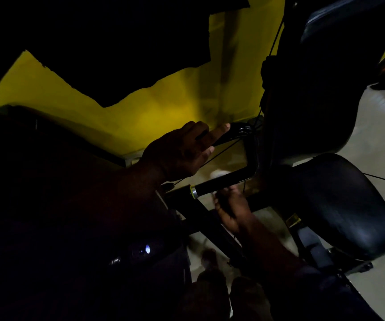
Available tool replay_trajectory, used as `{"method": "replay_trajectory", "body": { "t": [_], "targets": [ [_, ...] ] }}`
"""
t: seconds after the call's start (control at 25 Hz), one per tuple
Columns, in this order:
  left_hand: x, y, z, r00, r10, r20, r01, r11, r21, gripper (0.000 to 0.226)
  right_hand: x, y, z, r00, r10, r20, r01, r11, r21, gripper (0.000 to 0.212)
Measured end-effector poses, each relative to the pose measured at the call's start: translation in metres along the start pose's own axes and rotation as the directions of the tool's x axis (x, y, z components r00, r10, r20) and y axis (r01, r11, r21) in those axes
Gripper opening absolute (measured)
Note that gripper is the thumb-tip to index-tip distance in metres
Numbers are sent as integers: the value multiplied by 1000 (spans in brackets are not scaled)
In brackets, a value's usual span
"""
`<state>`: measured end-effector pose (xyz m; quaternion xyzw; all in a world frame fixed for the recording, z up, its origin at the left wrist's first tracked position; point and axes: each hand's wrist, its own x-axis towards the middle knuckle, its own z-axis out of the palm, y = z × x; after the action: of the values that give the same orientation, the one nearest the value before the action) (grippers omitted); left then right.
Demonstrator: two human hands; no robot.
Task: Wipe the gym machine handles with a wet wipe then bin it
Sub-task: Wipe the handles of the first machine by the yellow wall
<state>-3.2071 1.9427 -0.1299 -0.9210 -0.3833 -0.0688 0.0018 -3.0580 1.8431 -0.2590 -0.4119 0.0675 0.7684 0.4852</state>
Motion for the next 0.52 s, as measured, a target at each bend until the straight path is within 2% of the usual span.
{"method": "replay_trajectory", "body": {
  "t": [0.08,0.16,0.24,0.44,0.48,0.52],
  "targets": [
    [0,-2,2,1000,-6,10,6,1000,7,58,-2,20,4,995,93,32,-90,992,-87,31],
    [-1,-2,2,1000,9,17,-9,1000,11,59,-6,12,4,993,108,41,-106,993,-41,31],
    [-2,-2,4,1000,-1,12,1,1000,9,59,-8,-22,-11,999,6,38,-5,999,-32,32],
    [-1,-5,8,1000,14,6,-15,999,42,59,-5,-77,-32,977,-204,-53,192,965,-178,26],
    [-2,-4,9,1000,10,2,-10,999,42,58,-2,-78,-35,957,-279,-77,247,926,-285,25],
    [-3,-2,7,1000,-5,-4,5,999,33,58,-1,-82,-38,921,-381,-79,309,841,-444,22]
  ]
}}
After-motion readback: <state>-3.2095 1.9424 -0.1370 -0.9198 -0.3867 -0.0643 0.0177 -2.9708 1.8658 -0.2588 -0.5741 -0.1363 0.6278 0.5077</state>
